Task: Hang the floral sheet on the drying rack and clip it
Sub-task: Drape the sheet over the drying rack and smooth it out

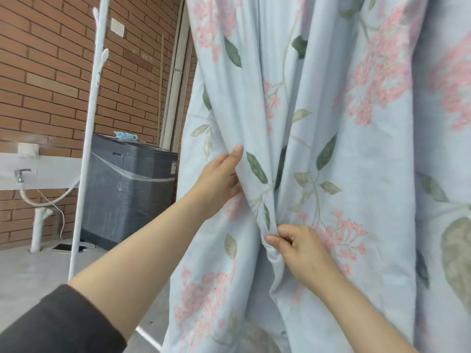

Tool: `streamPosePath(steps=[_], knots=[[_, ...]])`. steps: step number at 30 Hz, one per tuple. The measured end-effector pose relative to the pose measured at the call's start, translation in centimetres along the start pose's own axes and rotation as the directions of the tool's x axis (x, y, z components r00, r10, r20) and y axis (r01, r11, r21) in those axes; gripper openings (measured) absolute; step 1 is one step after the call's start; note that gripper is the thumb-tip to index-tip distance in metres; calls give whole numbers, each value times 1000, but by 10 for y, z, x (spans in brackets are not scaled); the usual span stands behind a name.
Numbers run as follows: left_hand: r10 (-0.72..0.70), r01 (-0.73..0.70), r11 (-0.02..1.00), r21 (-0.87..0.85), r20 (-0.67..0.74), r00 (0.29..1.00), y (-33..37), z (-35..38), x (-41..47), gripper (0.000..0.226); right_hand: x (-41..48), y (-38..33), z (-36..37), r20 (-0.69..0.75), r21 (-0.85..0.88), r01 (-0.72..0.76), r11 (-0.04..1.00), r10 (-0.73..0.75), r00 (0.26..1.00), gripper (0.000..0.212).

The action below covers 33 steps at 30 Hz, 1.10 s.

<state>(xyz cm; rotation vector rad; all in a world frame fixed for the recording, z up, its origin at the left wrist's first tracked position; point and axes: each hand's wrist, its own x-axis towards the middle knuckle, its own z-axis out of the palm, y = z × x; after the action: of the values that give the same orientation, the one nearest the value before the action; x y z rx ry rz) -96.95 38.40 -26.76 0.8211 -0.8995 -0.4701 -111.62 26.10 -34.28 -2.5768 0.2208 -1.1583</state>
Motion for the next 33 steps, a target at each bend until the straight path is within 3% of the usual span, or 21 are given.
streamPosePath(steps=[2, 5, 9, 12, 14, 16, 19, 21, 23, 25, 28, 30, 33], knots=[[28, -25, 997, -77, 26, 999, 8, 11, 11, 45, 3, -2, 1, 16, -3, -3, 1000, 3, 1000, 46], [101, -122, 976, -181, -123, 987, 14, 16, 18, 27, 4, 3, -4, 13, -34, -12, 999, 13, 1000, 44], [125, -137, 990, -32, -248, 961, -12, -9, 0, 4, 7, 22, -27, -15, -148, -74, 986, 73, 997, 37], [189, -174, 982, 75, -289, 939, -48, -20, -20, 7, 8, 22, -47, 10, -250, -131, 959, 138, 990, 17], [222, -185, 972, 144, -317, 922, -68, -17, -28, 16, 7, 6, -59, 34, -200, -186, 962, 197, 980, 8], [256, -202, 961, 191, -326, 910, -81, -13, -33, 21, 9, -20, -67, -10, -25, -183, 983, 182, 983, 10], [341, -254, 926, 279, -331, 880, -90, -2, -42, 18, 22, -71, -67, -195, 142, -4, 990, 32, 980, 11], [356, -246, 909, 337, -319, 878, -95, 7, -51, 14, 37, -95, -55, -191, 93, 51, 994, -33, 981, 20], [351, -218, 893, 394, -305, 885, -100, 15, -58, 4, 55, -105, -39, -156, -44, 7, 999, -14, 988, 43], [354, -185, 864, 468, -304, 884, -105, 19, -63, 16, 69, -107, -24, -181, -228, -62, 972, 20, 983, 53], [374, -190, 827, 528, -264, 889, -111, 16, -68, 28, 81, -100, -18, -258, -425, -88, 901, -28, 966, 24], [374, -204, 813, 545, -220, 901, -114, 7, -71, 34, 83, -89, -24, -268, -384, -85, 920, -23, 963, 14], [295, -196, 801, 565, -88, 952, -115, -7, -79, 55, 80, -65, -38, -200, -113, -51, 992, 28, 979, 11]])
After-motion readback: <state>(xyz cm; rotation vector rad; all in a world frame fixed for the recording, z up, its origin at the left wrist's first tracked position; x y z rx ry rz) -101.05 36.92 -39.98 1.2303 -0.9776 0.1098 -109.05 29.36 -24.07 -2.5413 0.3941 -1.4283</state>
